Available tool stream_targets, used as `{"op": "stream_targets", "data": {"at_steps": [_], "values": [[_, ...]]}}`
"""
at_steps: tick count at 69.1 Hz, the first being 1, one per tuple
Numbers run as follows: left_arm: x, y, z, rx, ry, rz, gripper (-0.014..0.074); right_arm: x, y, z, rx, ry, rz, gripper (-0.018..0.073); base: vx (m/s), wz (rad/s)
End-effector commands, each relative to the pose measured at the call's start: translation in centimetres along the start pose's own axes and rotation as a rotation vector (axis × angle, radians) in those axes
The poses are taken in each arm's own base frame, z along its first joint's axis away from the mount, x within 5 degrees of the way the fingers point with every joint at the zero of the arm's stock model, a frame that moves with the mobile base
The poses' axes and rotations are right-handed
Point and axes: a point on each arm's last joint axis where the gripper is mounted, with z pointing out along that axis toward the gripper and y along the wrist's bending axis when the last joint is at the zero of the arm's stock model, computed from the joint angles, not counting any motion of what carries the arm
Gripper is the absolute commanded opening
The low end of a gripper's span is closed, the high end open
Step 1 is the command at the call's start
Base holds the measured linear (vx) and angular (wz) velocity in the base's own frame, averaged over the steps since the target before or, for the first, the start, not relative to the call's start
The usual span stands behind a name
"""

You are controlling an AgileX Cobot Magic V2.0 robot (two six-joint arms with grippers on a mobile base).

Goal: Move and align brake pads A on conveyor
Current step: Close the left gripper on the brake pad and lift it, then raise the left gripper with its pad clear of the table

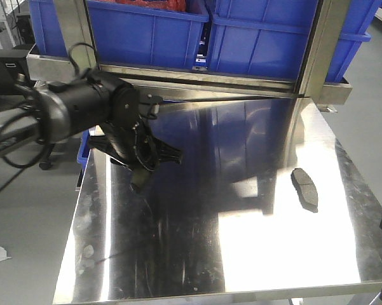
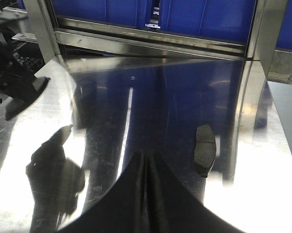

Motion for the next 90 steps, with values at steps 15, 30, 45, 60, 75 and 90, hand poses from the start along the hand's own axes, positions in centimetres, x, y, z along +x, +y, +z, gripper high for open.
{"op": "stream_targets", "data": {"at_steps": [15, 30, 45, 60, 75, 90], "values": [[3.1, 0.3, -11.9, 0.063, -0.366, 0.09, 0.0177, -1.5, 0.2, -0.2, -0.017, -0.094, -0.016, -0.0008, 0.0, 0.0], [8.6, 2.8, -15.9, 0.103, -0.495, 0.09, 0.0177, -1.5, 0.2, -0.2, -0.017, -0.094, -0.016, -0.0008, 0.0, 0.0], [14.8, 5.3, -19.8, 0.171, -0.68, 0.082, 0.0177, -1.5, 0.2, -0.2, -0.017, -0.094, -0.016, -0.0008, 0.0, 0.0], [19.5, 7.2, -21.7, 0.196, -0.766, 0.062, 0.0177, -1.5, 0.2, -0.2, -0.017, -0.094, -0.016, -0.0008, 0.0, 0.0], [22.8, 8.5, -22.9, 0.216, -0.861, 0.056, 0.0177, -1.5, 0.2, -0.2, -0.017, -0.094, -0.016, -0.0008, 0.0, 0.0], [23.8, 9.0, -23.7, 0.228, -0.901, 0.049, 0.0177, -1.5, 0.2, -0.2, -0.017, -0.094, -0.016, -0.0008, 0.0, 0.0]]}}
